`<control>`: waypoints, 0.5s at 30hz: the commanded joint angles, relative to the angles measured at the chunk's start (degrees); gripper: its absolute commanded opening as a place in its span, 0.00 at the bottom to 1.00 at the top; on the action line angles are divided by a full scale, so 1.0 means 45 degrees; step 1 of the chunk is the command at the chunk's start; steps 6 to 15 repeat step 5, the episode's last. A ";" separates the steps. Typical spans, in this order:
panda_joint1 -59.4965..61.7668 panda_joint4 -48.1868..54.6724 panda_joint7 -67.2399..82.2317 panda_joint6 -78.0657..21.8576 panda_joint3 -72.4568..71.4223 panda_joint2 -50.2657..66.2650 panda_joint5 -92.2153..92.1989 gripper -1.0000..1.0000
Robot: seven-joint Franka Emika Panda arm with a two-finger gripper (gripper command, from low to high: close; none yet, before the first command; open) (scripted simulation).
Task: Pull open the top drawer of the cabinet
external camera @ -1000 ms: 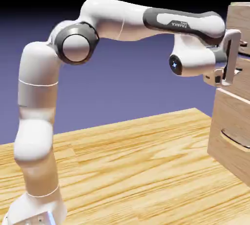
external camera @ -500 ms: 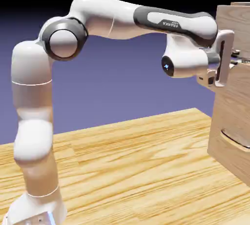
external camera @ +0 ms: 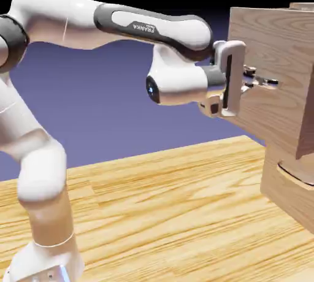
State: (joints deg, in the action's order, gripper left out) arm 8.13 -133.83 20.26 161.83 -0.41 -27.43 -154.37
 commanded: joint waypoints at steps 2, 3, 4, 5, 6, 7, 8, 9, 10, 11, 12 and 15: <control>-0.0015 0.0000 0.0002 0.0010 -0.0001 0.0001 0.0007 1.00; -0.0093 -0.0355 -0.0098 0.0114 0.0083 -0.0460 0.0145 1.00; -0.0171 -0.0711 -0.0197 0.0218 0.0167 -0.0921 0.0283 1.00; -0.0249 -0.1066 -0.0296 0.0321 0.0250 -0.1383 0.0421 1.00; -0.0249 -0.1066 -0.0296 0.0321 0.0250 -0.1383 0.0421 1.00; -0.0249 -0.1066 -0.0296 0.0321 0.0250 -0.1383 0.0421 1.00; -0.0249 -0.1066 -0.0296 0.0321 0.0250 -0.1383 0.0421 1.00; -0.0249 -0.1066 -0.0296 0.0321 0.0250 -0.1383 0.0421 1.00; -0.0249 -0.1066 -0.0296 0.0321 0.0250 -0.1383 0.0421 1.00; -0.0249 -0.1066 -0.0296 0.0321 0.0250 -0.1383 0.0421 1.00; -0.0249 -0.1066 -0.0296 0.0321 0.0250 -0.1383 0.0421 1.00; -0.0249 -0.1066 -0.0296 0.0321 0.0250 -0.1383 0.0421 1.00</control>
